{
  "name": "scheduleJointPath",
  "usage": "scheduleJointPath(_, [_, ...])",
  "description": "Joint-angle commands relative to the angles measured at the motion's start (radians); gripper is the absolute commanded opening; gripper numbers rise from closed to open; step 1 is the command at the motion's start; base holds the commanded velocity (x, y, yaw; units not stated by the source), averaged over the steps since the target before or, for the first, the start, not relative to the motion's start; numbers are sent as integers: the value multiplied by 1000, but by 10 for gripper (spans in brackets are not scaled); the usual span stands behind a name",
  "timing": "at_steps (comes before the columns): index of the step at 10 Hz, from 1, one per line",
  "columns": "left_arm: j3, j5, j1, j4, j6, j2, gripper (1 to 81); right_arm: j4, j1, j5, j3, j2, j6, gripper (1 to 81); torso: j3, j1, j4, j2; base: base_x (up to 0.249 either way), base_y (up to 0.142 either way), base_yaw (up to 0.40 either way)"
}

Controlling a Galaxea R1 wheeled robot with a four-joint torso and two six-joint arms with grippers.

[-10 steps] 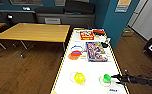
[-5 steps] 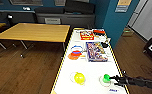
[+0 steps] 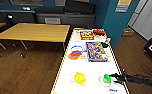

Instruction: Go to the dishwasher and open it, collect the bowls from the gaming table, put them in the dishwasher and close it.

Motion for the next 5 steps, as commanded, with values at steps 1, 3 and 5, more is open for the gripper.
scheduleJointPath(1, [4,72,7,-4,-1,-8,811,43,141,-34,-40,-25,4,811,0,0,0,0,0,0,0])
scheduleJointPath(3, [4,72,7,-4,1,-8,811,45,140,-34,-71,-2,4,811,0,0,0,0,0,0,0])
scheduleJointPath(5, [4,72,13,-4,1,-12,811,47,140,-32,-106,27,5,811,0,0,0,0,0,0,0])
